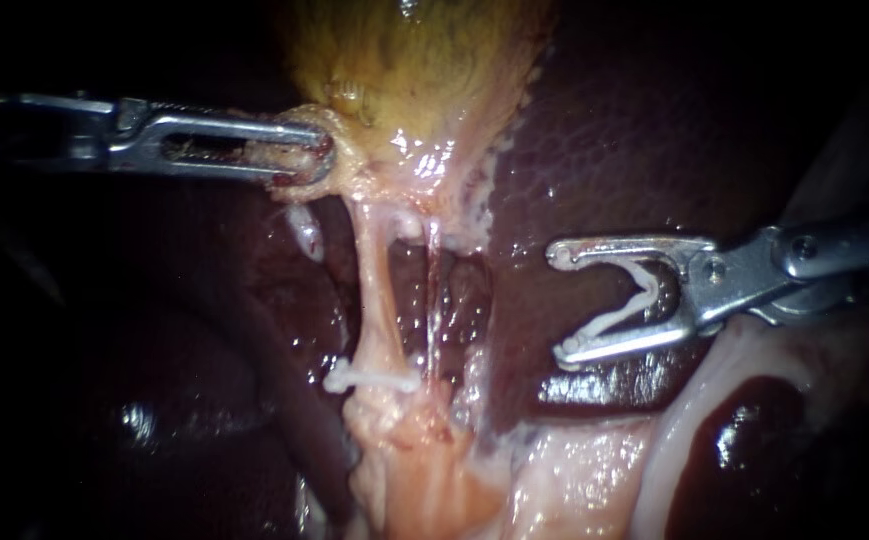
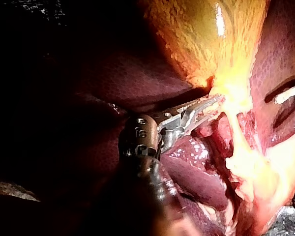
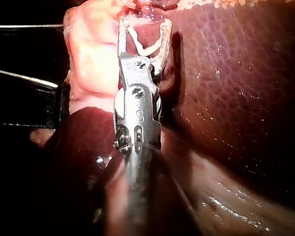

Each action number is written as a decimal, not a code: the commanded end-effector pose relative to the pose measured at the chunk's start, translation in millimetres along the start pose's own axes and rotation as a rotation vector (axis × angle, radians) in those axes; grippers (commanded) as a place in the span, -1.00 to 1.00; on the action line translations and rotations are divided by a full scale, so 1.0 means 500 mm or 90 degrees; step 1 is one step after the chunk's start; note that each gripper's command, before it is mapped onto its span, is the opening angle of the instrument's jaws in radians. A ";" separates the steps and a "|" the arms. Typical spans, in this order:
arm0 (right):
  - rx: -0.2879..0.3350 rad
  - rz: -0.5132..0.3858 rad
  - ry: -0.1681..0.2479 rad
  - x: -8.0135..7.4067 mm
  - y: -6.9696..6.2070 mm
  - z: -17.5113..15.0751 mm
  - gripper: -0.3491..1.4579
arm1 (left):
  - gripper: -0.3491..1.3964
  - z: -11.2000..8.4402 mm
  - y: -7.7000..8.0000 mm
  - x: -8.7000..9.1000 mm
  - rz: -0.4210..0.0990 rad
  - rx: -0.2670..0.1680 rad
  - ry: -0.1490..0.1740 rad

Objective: Clipping second clip left tube

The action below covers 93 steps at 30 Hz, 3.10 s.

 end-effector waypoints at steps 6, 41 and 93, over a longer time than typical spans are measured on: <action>0.003 0.001 0.001 0.0002 0.0000 0.0004 -0.06 | -1.00 -0.0087 0.0033 0.0029 -0.007 -0.011 -0.001; 0.027 0.104 0.016 0.0009 0.0040 0.0327 -0.06 | -1.00 -0.0155 0.0107 0.0053 -0.019 -0.004 0.025; 0.147 0.144 0.010 0.0079 -0.0034 0.0383 -1.00 | -1.00 -0.0144 0.0104 0.0049 -0.017 -0.008 0.024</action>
